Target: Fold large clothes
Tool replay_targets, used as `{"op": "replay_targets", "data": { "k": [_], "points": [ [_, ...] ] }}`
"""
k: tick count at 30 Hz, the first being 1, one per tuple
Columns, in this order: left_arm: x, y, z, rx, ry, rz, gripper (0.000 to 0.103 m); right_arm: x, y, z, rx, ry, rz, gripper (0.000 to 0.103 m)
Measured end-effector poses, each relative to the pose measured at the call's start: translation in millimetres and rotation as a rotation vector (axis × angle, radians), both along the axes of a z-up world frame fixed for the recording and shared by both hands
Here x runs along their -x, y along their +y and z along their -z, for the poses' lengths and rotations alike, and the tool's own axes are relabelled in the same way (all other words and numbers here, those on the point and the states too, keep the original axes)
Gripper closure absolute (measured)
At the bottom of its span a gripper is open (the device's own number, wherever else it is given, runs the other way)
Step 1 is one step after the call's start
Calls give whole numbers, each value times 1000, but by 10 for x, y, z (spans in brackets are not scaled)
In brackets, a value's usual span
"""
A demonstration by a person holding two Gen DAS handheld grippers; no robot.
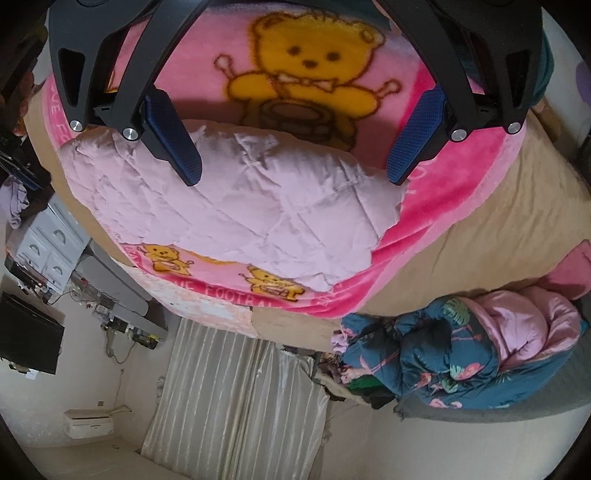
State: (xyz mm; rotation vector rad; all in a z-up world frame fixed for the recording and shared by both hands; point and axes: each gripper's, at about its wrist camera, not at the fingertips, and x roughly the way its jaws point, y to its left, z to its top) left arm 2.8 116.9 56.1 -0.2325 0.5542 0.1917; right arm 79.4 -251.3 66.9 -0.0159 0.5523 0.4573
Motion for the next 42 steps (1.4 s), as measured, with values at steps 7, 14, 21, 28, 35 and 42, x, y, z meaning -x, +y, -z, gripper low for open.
{"op": "replay_targets", "data": {
  "k": [7,14,21,28,35,42],
  "points": [
    [15,-211,-7,1,-16,64,9,132,181,61,21,-10,-49,4],
    [-63,-450,123,-12,19,121,9,266,316,152,43,-6,-92,4],
    [-91,-586,223,-29,37,144,9,341,365,263,59,-12,-114,4],
    [-103,-603,244,-33,46,138,9,304,353,307,20,6,-103,4],
    [-111,-630,242,-42,45,135,9,288,358,314,13,10,-104,4],
    [-103,-632,235,-35,47,140,9,287,345,318,13,16,-99,4]
  ]
}}
